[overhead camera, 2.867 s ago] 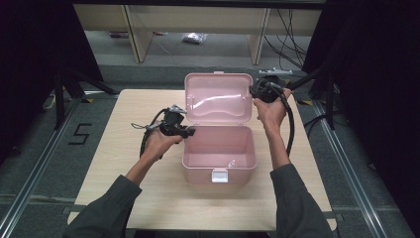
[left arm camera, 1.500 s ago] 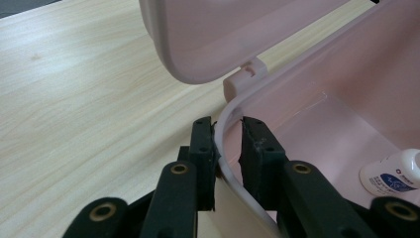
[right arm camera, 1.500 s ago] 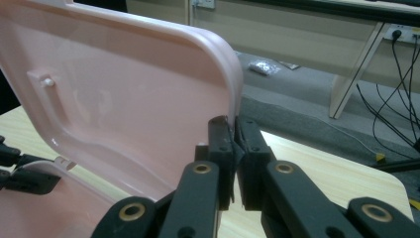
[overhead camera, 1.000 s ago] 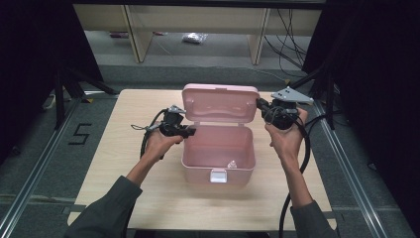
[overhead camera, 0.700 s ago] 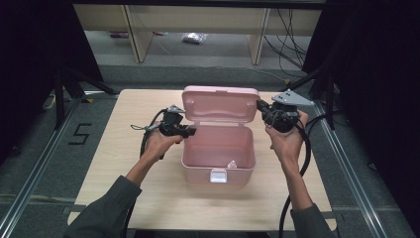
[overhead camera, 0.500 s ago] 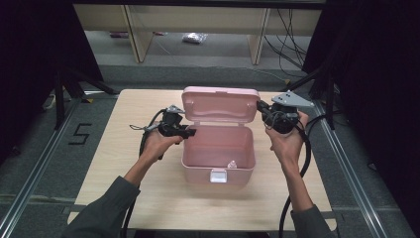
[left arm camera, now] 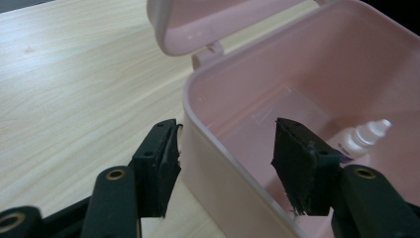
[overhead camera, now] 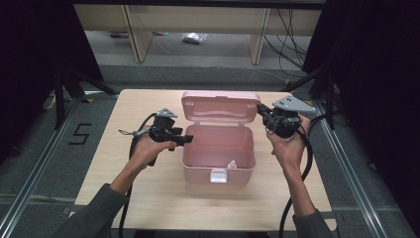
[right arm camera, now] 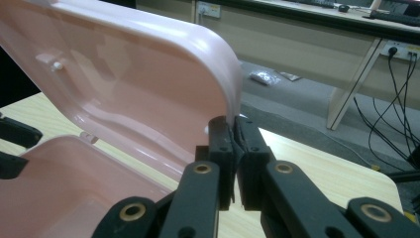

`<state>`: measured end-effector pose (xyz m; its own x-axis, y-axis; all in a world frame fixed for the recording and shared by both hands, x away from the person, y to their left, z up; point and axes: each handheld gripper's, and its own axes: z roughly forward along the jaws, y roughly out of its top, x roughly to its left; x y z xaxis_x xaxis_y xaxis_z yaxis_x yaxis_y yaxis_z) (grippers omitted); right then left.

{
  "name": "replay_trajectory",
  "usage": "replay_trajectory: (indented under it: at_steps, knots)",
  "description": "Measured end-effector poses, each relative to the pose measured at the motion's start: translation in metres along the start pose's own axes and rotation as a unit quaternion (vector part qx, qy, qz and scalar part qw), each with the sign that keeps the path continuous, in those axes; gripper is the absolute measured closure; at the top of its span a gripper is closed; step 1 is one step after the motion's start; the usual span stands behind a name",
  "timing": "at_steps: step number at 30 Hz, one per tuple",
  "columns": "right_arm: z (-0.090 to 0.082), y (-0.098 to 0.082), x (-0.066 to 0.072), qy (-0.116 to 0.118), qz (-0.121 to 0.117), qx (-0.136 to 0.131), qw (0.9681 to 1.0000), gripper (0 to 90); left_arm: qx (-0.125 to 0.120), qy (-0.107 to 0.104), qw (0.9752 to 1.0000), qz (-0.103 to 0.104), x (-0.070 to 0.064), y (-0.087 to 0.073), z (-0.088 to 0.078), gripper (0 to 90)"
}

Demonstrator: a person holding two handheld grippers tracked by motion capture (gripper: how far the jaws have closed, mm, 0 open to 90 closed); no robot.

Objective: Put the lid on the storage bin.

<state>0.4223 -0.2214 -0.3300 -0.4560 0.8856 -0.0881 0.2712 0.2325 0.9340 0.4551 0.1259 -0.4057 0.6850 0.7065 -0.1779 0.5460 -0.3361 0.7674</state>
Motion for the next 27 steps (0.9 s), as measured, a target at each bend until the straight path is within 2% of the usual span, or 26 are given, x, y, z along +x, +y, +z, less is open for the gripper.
replay_trajectory:
  at_steps: [1, 2, 4, 5, 7, 8, 10, 11, 14, 16, 19, 20, 22, 23, 24, 27]
  knots:
    - [-0.001, 0.0, 0.0, -0.001, -0.005, 0.001, 1.0, 87.7, 0.0, -0.002, 1.0, 0.003, -0.002, -0.001, -0.002, 42.7]
    - [-0.001, -0.001, 0.001, 0.004, 0.003, -0.001, 1.0, 87.7, -0.003, -0.008, 0.9999, 0.006, -0.004, -0.002, -0.005, 42.3]
    - [-0.002, -0.001, 0.002, -0.004, -0.005, -0.004, 1.0, 87.6, -0.001, -0.021, 0.9998, 0.007, -0.008, -0.003, -0.009, 40.9]
    - [-0.003, -0.002, 0.003, 0.001, 0.003, 0.001, 1.0, 87.6, -0.004, -0.029, 0.9996, -0.001, -0.01, -0.004, -0.011, 40.2]
    - [-0.004, -0.002, 0.002, -0.001, -0.003, 0.001, 1.0, 87.6, -0.001, -0.036, 0.9993, 0.004, -0.013, -0.006, -0.016, 39.1]
    - [-0.004, -0.003, 0.002, -0.007, -0.015, -0.005, 0.9998, 87.6, -0.001, -0.038, 0.9993, 0.005, -0.014, -0.007, -0.018, 38.7]
    - [-0.007, -0.003, 0.004, 0.001, -0.004, 0.009, 1.0, 87.6, 0.002, -0.043, 0.9989, 0.017, -0.017, -0.01, -0.022, 38.3]
    - [-0.007, -0.004, 0.002, -0.002, -0.018, 0.001, 0.9998, 87.5, 0.0, -0.042, 0.9989, 0.018, -0.019, -0.011, -0.025, 38.0]
    - [-0.008, -0.005, 0.004, 0.002, -0.017, -0.002, 0.9999, 87.5, -0.012, -0.042, 0.9987, 0.026, -0.024, -0.016, -0.033, 38.0]
    - [-0.009, -0.005, 0.005, 0.005, -0.009, 0.009, 0.9999, 87.4, -0.015, -0.039, 0.9987, 0.029, -0.025, -0.019, -0.038, 37.7]
    - [-0.01, -0.007, 0.005, -0.003, -0.02, -0.003, 0.9998, 87.3, -0.019, -0.04, 0.9986, 0.028, -0.025, -0.025, -0.042, 37.4]
    - [-0.011, -0.007, 0.004, 0.003, -0.021, 0.001, 0.9998, 87.2, -0.02, -0.038, 0.9987, 0.028, -0.025, -0.027, -0.044, 37.4]
    - [-0.012, -0.008, 0.005, 0.001, -0.017, 0.0, 0.9999, 87.2, -0.024, -0.038, 0.9987, 0.026, -0.026, -0.03, -0.046, 37.4]
    - [-0.012, -0.009, 0.004, 0.002, -0.025, -0.003, 0.9997, 87.1, -0.025, -0.037, 0.9986, 0.026, -0.027, -0.032, -0.047, 37.4]
    - [-0.013, -0.009, 0.006, 0.006, -0.012, 0.002, 0.9999, 87.1, -0.025, -0.043, 0.9983, 0.03, -0.028, -0.033, -0.048, 37.4]
    - [-0.014, -0.011, 0.006, 0.0, -0.023, -0.003, 0.9997, 87.0, -0.024, -0.042, 0.9981, 0.039, -0.031, -0.039, -0.052, 37.4]
